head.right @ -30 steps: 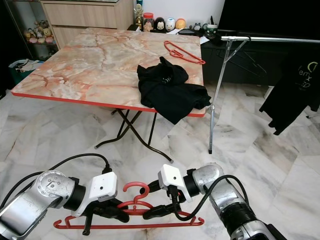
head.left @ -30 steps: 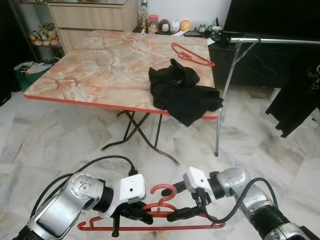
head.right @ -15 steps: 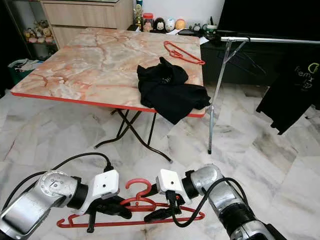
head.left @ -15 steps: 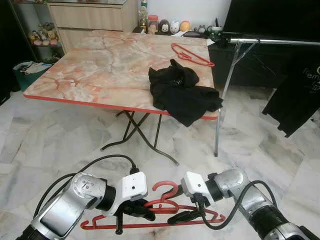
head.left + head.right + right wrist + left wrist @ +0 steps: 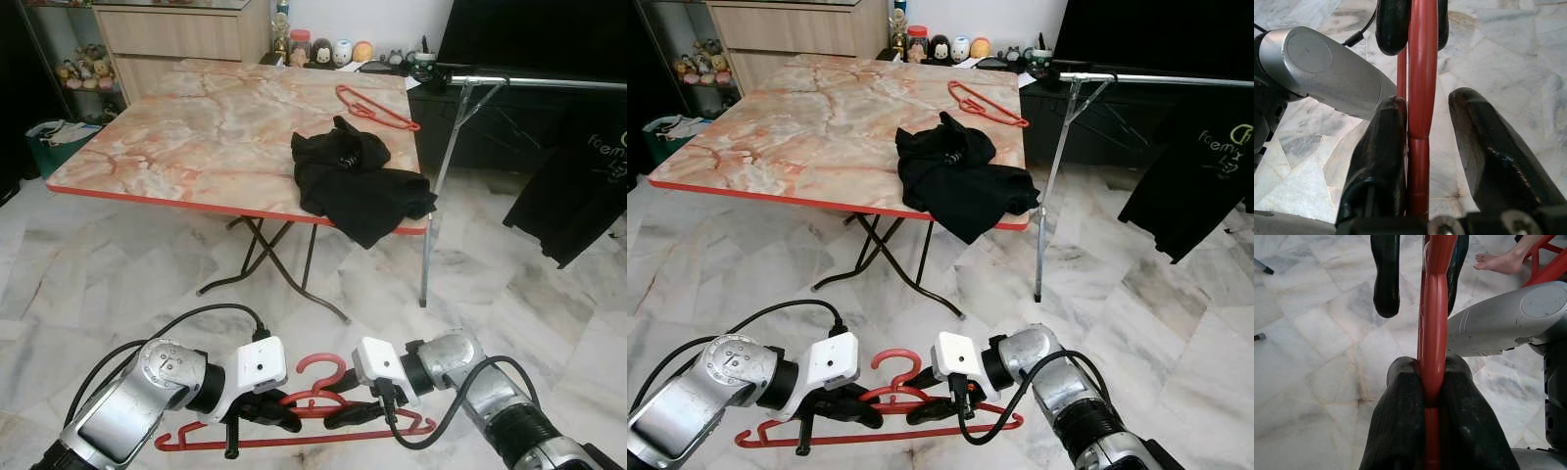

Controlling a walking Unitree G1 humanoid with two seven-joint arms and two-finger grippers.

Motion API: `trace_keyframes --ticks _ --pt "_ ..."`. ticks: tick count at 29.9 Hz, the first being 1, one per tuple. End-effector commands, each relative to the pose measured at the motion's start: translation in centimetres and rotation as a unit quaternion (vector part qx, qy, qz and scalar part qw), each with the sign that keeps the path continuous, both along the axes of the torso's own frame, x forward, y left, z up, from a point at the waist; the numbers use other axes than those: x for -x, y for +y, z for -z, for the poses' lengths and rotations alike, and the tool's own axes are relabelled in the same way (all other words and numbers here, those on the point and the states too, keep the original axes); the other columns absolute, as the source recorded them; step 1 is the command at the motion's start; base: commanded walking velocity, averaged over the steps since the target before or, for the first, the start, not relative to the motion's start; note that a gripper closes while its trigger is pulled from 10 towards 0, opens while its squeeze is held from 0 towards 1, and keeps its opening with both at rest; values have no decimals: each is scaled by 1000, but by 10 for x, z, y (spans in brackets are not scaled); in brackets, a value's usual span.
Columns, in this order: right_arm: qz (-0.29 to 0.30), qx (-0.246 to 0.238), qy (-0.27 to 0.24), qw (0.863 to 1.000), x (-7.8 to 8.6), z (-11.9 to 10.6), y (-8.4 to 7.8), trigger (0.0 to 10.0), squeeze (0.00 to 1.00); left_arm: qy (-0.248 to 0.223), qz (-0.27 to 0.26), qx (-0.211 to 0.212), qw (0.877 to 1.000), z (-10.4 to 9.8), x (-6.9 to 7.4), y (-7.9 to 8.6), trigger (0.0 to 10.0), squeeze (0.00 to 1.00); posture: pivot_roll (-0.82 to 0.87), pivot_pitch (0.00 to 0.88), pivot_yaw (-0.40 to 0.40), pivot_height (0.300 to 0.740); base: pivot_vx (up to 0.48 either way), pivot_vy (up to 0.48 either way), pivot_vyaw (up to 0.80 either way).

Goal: Hang hanger

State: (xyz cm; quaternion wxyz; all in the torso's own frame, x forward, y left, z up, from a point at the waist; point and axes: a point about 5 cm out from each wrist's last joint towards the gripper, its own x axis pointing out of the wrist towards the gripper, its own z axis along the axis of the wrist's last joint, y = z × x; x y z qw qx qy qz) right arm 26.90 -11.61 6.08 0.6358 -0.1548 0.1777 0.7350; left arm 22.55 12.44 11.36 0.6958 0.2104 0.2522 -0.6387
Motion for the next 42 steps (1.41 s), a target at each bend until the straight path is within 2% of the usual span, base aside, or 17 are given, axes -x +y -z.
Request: trace_keyframes --ticks 1,30,31,32,37,42 --pt "-3 3 1 1000 2 3 3 0 0 -17 15 15 1000 -8 -2 -6 10000 0 76 0 -62 740 0 0 0" --pt "29 28 -2 999 -1 14 -6 0 0 -43 5 32 999 -11 -7 -6 10000 0 81 0 -62 740 0 0 0" --pt "30 29 -3 999 -1 14 -6 0 0 -45 6 33 998 -12 -7 -6 10000 839 79 0 -62 740 0 0 0" --pt "31 30 -3 999 -1 14 -6 0 0 -45 7 34 998 -12 -7 -5 10000 1000 78 0 -62 740 0 0 0" --pt "38 39 -4 999 -1 18 -8 0 0 -37 10 32 999 -12 -6 -3 10000 1000 78 0 -62 740 0 0 0" --pt "58 67 10 996 4 32 -16 0 0 -31 10 32 999 -12 -4 1 10000 1000 82 0 -66 740 0 0 0"
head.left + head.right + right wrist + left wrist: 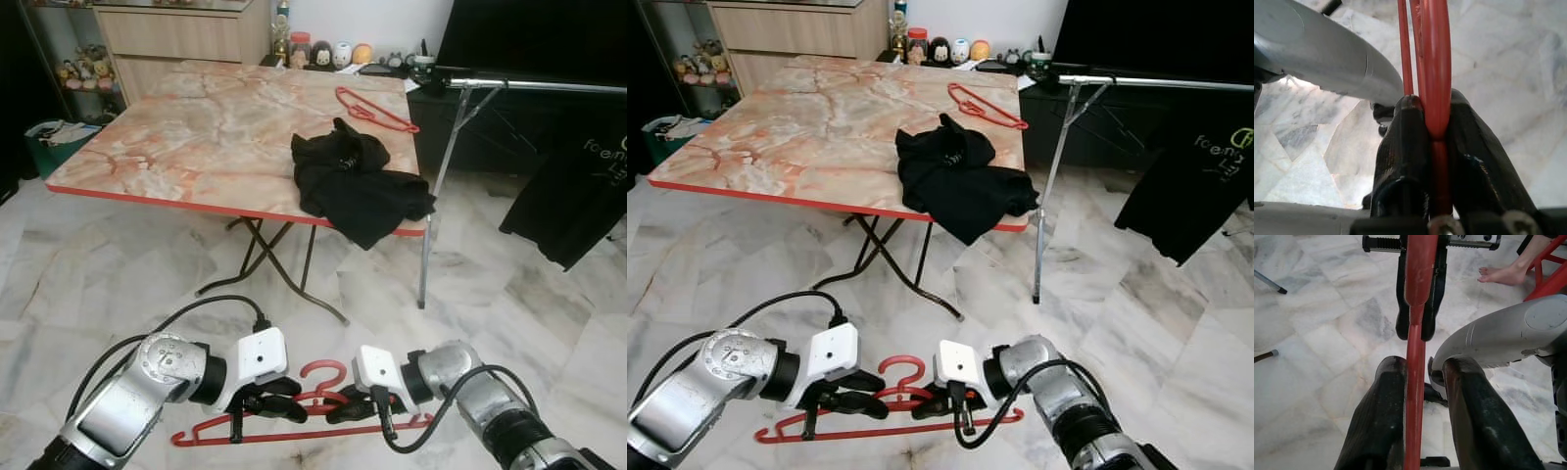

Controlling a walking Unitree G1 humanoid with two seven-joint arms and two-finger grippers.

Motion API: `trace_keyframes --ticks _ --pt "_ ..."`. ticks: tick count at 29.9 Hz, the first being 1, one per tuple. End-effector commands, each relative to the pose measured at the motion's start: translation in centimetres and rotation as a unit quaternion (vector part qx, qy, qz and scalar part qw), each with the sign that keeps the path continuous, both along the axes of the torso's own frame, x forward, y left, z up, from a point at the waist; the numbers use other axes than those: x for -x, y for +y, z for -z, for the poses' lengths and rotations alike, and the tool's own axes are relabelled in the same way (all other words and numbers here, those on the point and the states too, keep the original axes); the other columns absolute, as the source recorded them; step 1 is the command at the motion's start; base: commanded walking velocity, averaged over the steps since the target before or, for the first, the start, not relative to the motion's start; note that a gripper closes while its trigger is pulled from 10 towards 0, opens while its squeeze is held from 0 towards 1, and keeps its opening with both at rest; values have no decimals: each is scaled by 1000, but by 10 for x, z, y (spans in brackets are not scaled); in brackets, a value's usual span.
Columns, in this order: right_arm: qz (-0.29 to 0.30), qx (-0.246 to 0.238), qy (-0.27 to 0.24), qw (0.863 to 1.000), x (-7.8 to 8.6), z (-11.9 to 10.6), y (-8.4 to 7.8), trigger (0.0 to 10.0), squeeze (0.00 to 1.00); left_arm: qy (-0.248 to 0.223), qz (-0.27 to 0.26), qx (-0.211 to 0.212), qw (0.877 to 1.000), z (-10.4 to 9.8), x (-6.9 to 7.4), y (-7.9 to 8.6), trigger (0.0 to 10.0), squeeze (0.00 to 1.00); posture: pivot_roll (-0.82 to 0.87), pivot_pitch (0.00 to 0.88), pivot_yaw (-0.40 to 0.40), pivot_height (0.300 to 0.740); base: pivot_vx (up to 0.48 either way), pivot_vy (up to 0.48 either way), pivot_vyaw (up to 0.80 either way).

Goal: Hang hanger

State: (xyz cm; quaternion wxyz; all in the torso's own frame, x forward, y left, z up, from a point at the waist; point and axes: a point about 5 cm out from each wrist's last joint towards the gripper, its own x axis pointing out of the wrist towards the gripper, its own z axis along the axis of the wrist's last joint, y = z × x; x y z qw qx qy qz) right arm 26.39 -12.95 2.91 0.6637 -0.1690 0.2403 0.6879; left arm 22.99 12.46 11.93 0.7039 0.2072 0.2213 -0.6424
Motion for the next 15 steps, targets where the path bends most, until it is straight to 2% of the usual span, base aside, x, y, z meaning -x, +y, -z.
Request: trace_keyframes --ticks 1,5,8,9,10,11,12,14,15 --pt "4 11 -6 1000 0 2 -3 0 0 -8 7 8 1000 -7 1 1 10000 1000 82 0 -66 740 0 0 0" --pt "37 22 0 999 1 10 -9 0 0 2 5 0 1000 -5 4 9 10000 1000 82 0 -66 740 0 0 0" --pt "75 32 3 997 2 17 -15 0 0 6 -17 -10 1000 -2 3 19 10000 1000 82 0 -66 740 0 0 0" --pt "92 36 2 995 2 19 -17 0 0 6 -29 -13 999 0 2 23 10000 1000 82 0 -66 740 0 0 0" --pt "131 44 -1 990 1 24 -22 0 0 8 -63 -14 998 4 -1 33 10000 1000 82 0 -66 740 0 0 0" --pt "131 44 -1 990 1 24 -22 0 0 8 -63 -14 998 4 -1 33 10000 1000 82 0 -66 740 0 0 0" --pt "178 54 -5 983 0 29 -27 0 0 5 -109 -9 994 9 -5 43 10000 1000 78 0 -65 740 0 0 0" --pt "197 60 -10 978 0 31 -29 0 0 2 -128 -6 992 11 -7 47 10000 1000 78 0 -65 740 0 0 0" --pt "243 69 -25 967 -3 34 -33 0 0 4 -157 -5 988 15 -10 52 10000 0 81 0 -66 740 0 0 0"
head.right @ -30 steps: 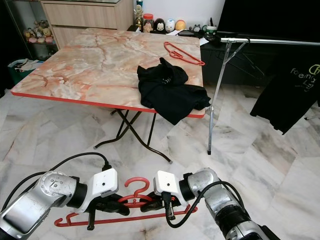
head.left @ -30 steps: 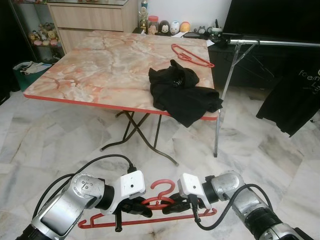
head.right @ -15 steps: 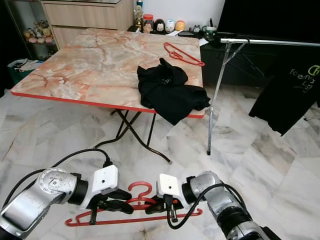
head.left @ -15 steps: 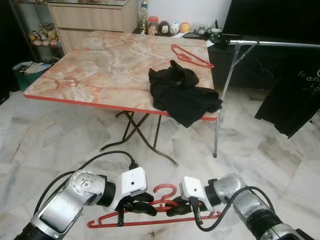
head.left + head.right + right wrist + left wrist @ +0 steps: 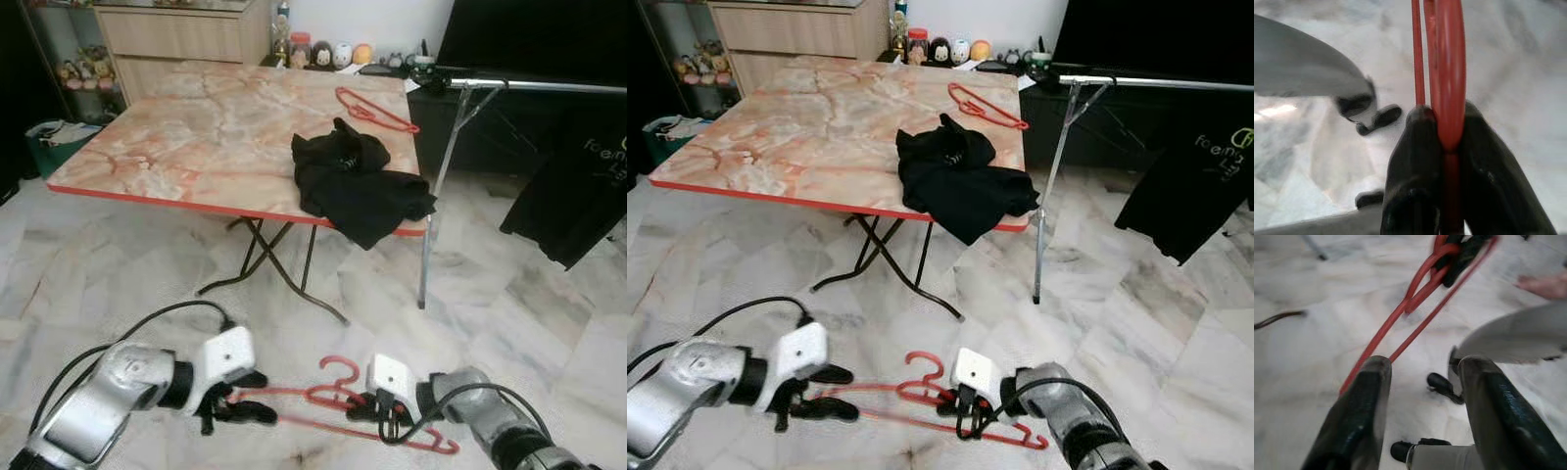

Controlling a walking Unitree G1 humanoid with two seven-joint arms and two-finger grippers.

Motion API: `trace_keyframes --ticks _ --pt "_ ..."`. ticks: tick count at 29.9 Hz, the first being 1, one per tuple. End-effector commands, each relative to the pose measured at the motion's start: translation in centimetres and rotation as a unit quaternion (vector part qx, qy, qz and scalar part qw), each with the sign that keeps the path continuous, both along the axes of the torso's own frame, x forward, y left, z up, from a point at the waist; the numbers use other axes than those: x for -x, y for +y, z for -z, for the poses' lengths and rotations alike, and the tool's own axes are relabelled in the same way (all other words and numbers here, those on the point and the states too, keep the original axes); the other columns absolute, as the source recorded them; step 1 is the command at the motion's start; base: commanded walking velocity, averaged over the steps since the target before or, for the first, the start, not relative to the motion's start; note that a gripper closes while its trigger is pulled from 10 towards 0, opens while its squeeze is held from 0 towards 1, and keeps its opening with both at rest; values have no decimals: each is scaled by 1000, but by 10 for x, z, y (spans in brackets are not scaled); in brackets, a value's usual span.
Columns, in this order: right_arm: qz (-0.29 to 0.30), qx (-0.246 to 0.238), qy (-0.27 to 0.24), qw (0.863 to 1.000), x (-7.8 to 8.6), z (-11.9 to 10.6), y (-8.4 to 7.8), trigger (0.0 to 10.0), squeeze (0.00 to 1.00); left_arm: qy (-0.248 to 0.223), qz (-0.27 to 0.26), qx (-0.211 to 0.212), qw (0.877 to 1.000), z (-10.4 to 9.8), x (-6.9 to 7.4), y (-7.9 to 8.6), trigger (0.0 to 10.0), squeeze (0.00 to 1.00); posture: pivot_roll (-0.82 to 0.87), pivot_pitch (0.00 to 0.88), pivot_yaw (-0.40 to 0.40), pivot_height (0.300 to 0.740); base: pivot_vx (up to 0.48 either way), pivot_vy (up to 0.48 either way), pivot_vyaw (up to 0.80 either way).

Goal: Hang hanger

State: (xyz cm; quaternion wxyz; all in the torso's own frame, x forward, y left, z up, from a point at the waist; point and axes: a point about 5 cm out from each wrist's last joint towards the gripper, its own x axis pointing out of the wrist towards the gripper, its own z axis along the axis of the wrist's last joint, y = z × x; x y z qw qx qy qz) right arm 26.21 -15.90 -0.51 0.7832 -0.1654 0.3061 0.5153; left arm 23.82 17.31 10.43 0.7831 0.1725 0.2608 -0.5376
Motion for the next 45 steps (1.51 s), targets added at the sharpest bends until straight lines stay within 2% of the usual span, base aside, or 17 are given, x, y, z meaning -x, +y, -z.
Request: trace_keyframes --ticks 1,4,5,6,7,8,10,14,16,17,19,24,27,28,29,40,45 --pt "104 18 -19 994 -6 5 -8 0 0 -15 -86 -3 996 11 -9 17 10000 0 81 0 -66 740 0 0 0" --pt "227 35 -13 973 -2 17 -17 0 0 -25 -217 -21 976 37 -18 43 10000 0 76 0 -62 740 0 0 0" --pt "227 35 -13 973 -2 17 -17 0 0 -25 -217 -21 976 37 -18 43 10000 0 76 0 -62 740 0 0 0" --pt "270 34 -7 962 0 21 -19 0 0 -27 -251 -33 967 46 -19 49 10000 0 76 0 -62 740 0 0 0" --pt "353 31 8 935 5 28 -25 0 0 -29 -307 -55 950 65 -18 58 10000 0 75 0 -59 740 0 0 0" --pt "353 31 8 935 5 28 -25 0 0 -29 -307 -55 950 65 -18 58 10000 0 75 0 -59 740 0 0 0" --pt "431 32 20 901 13 36 -31 0 0 -2 -396 -60 916 87 -14 65 10000 0 72 0 -58 740 0 0 0" --pt "476 31 30 878 20 42 -33 0 0 27 -444 -76 893 107 -5 68 10000 0 64 0 -52 740 0 0 0" --pt "511 50 42 857 31 50 -34 0 0 56 -466 -129 873 135 13 69 10000 0 61 0 -48 740 0 0 0" --pt "511 50 42 857 31 50 -34 0 0 56 -466 -129 873 135 13 69 10000 0 61 0 -48 740 0 0 0" --pt "537 68 54 839 41 57 -35 0 0 85 -495 -148 852 155 30 66 10000 0 51 0 -42 740 0 0 0" --pt "553 89 77 825 58 67 -40 0 0 126 -537 -151 820 173 50 60 10000 0 48 0 -33 740 0 0 0" --pt "563 93 89 816 65 71 -43 0 0 136 -543 -156 814 179 57 58 10000 0 44 0 -28 740 0 0 0" --pt "565 92 94 815 68 72 -44 2902 0 139 -547 -160 810 181 61 57 10000 0 44 0 -28 740 0 0 0" --pt "566 90 97 814 71 73 -44 10000 0 145 -551 -164 805 184 65 57 10000 0 43 0 -21 740 0 0 0" --pt "564 83 93 817 82 78 -45 10000 0 163 -560 -189 790 196 88 53 10000 0 19 0 -18 740 0 -85 0" --pt "572 81 97 811 85 79 -41 10000 0 165 -555 -195 792 198 93 53 10000 0 6 0 -7 740 0 -344 0"
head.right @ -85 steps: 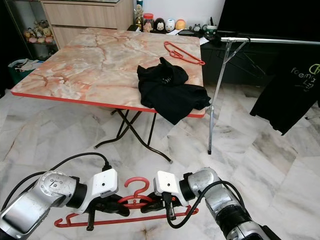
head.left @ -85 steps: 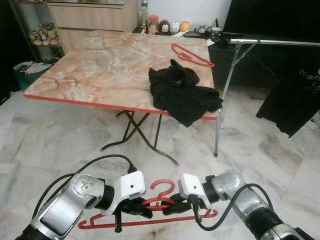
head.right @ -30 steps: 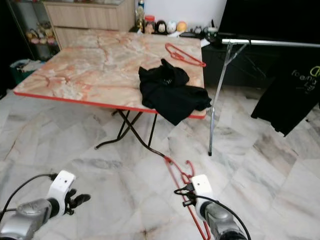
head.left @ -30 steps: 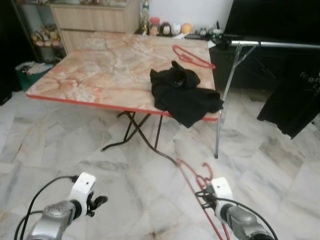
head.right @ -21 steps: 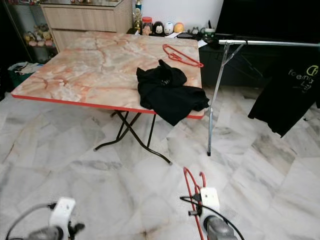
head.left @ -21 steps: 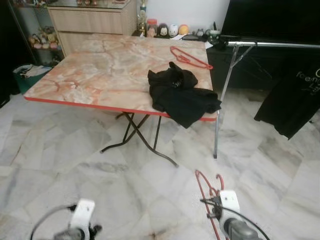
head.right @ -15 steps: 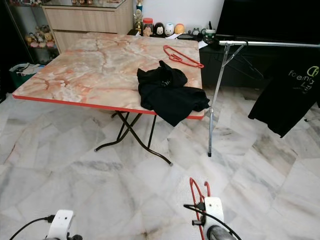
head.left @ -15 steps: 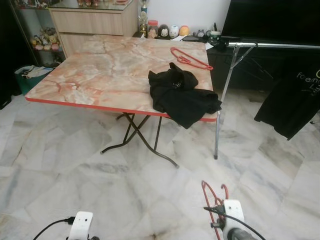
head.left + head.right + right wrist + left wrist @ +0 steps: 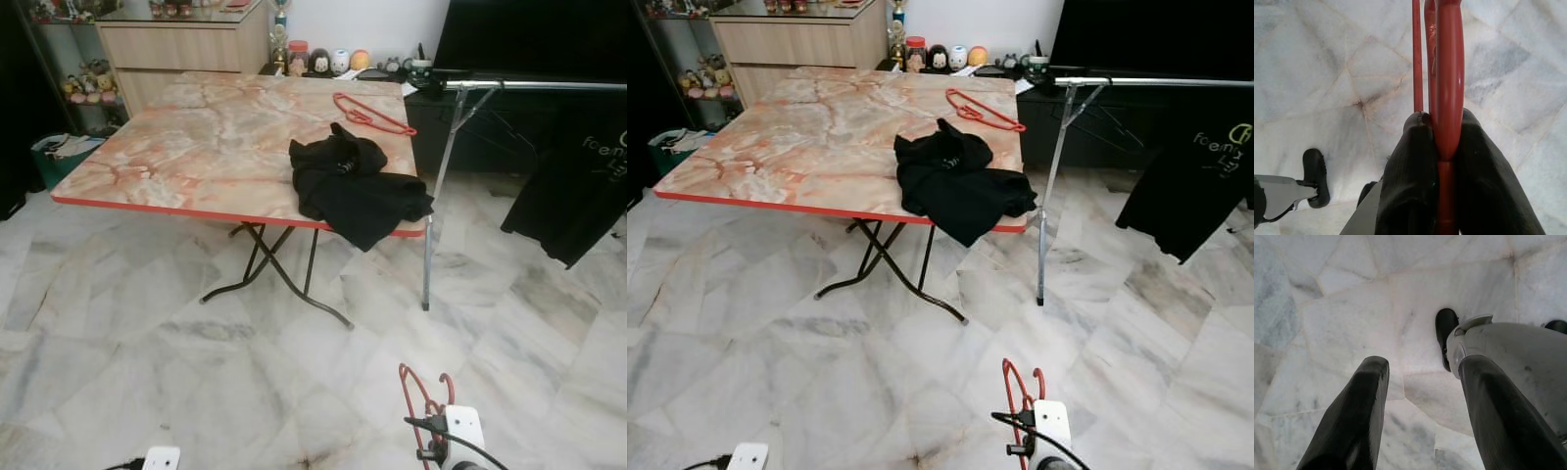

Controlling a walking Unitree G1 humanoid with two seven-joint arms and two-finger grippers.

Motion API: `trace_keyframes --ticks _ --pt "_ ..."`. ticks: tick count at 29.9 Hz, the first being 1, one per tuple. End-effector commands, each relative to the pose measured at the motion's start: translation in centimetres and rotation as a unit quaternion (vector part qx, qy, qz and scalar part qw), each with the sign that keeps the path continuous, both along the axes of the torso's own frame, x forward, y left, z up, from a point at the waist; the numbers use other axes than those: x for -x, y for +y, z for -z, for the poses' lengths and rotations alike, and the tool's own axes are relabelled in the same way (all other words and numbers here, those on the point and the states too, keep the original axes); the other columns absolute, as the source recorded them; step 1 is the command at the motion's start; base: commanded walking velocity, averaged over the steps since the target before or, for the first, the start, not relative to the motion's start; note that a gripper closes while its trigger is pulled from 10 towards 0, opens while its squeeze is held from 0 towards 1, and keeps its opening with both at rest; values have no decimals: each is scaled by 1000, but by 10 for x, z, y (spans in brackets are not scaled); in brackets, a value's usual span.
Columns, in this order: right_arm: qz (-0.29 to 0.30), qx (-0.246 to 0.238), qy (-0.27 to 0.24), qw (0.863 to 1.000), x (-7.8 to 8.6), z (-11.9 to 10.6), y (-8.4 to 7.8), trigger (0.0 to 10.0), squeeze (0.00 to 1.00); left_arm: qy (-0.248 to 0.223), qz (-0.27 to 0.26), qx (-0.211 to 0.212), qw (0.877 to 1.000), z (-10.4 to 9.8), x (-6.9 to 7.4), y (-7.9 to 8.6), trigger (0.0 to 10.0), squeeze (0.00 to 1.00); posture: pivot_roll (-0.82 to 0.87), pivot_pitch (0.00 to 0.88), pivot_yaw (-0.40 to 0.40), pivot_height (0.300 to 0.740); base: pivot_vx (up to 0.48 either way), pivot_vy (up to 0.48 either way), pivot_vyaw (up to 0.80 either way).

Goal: Hang hanger

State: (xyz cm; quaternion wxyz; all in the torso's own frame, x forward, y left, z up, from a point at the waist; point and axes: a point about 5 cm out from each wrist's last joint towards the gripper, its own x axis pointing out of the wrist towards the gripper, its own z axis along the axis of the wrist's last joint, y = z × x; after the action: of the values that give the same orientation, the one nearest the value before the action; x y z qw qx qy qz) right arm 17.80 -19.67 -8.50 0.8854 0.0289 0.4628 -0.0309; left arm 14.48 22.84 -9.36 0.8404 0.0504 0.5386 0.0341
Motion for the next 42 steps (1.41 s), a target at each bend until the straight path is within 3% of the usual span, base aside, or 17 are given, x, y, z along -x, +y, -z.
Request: trace_keyframes --ticks 1,21,34,42 --pt "3 6 0 1000 1 0 -3 10000 0 -2 5 -2 1000 1 0 -2 10000 0 6 0 -7 740 0 -349 0" --pt "-1 -20 -6 1000 3 3 17 10000 0 -2 15 10 1000 4 3 -13 10000 0 -11 0 -20 740 0 -359 0" --pt "6 -19 -6 1000 4 2 1 10000 0 -2 21 6 1000 3 1 -10 10000 0 0 0 -21 740 0 -364 0" --pt "11 -22 -15 1000 -6 -3 -1 10000 0 -3 25 9 1000 2 -2 -12 10000 0 -1 0 -21 740 0 -364 0"
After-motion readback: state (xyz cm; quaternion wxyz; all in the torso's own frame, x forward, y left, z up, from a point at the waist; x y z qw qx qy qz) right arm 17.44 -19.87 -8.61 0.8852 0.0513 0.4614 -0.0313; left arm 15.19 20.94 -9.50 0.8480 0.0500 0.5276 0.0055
